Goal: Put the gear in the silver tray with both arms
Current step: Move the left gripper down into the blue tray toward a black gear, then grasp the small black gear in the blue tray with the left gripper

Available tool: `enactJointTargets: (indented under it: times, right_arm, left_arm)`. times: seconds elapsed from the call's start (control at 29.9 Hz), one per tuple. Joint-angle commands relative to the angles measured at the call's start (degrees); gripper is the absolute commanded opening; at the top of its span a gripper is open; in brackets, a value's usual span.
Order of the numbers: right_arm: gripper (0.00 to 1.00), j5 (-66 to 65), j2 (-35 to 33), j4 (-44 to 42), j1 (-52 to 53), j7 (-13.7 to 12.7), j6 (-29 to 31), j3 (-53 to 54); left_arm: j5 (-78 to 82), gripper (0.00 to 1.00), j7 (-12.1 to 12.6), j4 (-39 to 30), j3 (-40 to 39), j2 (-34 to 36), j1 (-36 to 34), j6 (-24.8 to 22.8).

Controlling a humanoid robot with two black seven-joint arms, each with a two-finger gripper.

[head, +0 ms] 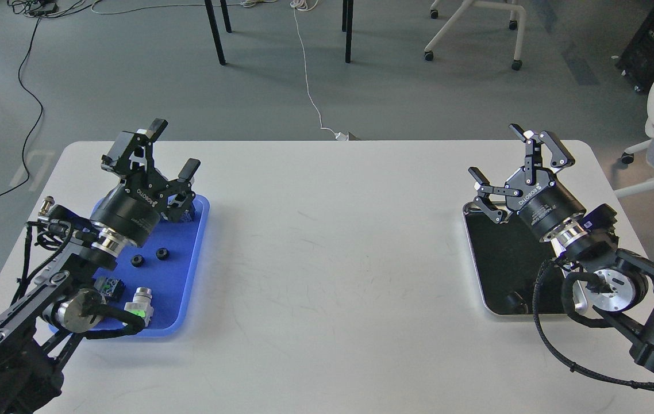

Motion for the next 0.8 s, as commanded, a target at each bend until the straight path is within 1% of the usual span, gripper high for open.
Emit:
enactJointTargets:
  times: [0.0, 0.03, 0.07, 0.13, 0.17, 0.23, 0.37, 0.47, 0.57, 0.64, 0.77]
  right_arm:
    - [0.99, 0.0, 0.0, 0.0, 0.1, 0.0, 0.0, 0.0]
    - [0.99, 0.0, 0.0, 0.0, 0.1, 0.0, 0.0, 0.0]
    - [0.99, 0.0, 0.0, 0.0, 0.2, 0.0, 0.0, 0.0]
    - [0.99, 0.0, 0.0, 0.0, 0.2, 0.0, 0.0, 0.0]
    - [0.99, 0.0, 0.0, 0.0, 0.2, 0.0, 0.0, 0.0]
    - [0.99, 0.0, 0.0, 0.1, 0.2, 0.0, 0.0, 0.0]
    - [0.99, 0.0, -0.1, 0.1, 0.3, 0.0, 0.0, 0.0]
    - [0.99, 0.0, 0.0, 0.1, 0.4, 0.0, 0.0, 0.0]
    - [0.99, 0.0, -0.1, 0.2, 0.4, 0.0, 0.0, 0.0]
    - [0.99, 0.1, -0.1, 0.2, 0.4, 0.0, 0.0, 0.1]
    - [0.99, 0.1, -0.1, 0.3, 0.2, 0.0, 0.0, 0.1]
  left_arm:
    - [7.2, 0.98, -0.3, -0.5, 0.6, 5.1, -1.0, -4.0]
    - [11.0, 0.98, -0.9, -0.8, 0.8, 6.5, -1.3, -5.3]
    - [16.3, 0.98, -2.3, -0.9, 0.9, 8.5, -1.8, -6.3]
    - [22.0, 0.98, -2.3, -1.0, 1.1, 10.6, -2.7, -6.3]
    - [29.7, 0.98, -2.3, -1.3, 1.9, 12.5, -3.8, -6.3]
    - [38.7, 0.98, -2.3, -2.6, 3.8, 15.1, -5.2, -6.3]
    - [56.2, 0.98, -2.3, -4.7, 10.3, 21.0, -8.6, -6.3]
    - [68.2, 0.97, -2.3, -4.7, 16.7, 24.7, -12.5, -6.3]
    - [77.0, 0.95, -2.3, -3.8, 24.1, 26.1, -16.6, -6.3]
    - [80.6, 0.95, -2.3, -2.1, 28.4, 26.1, -19.2, -5.0]
    - [83.3, 0.92, -2.3, 1.8, 32.7, 25.0, -21.3, -3.4]
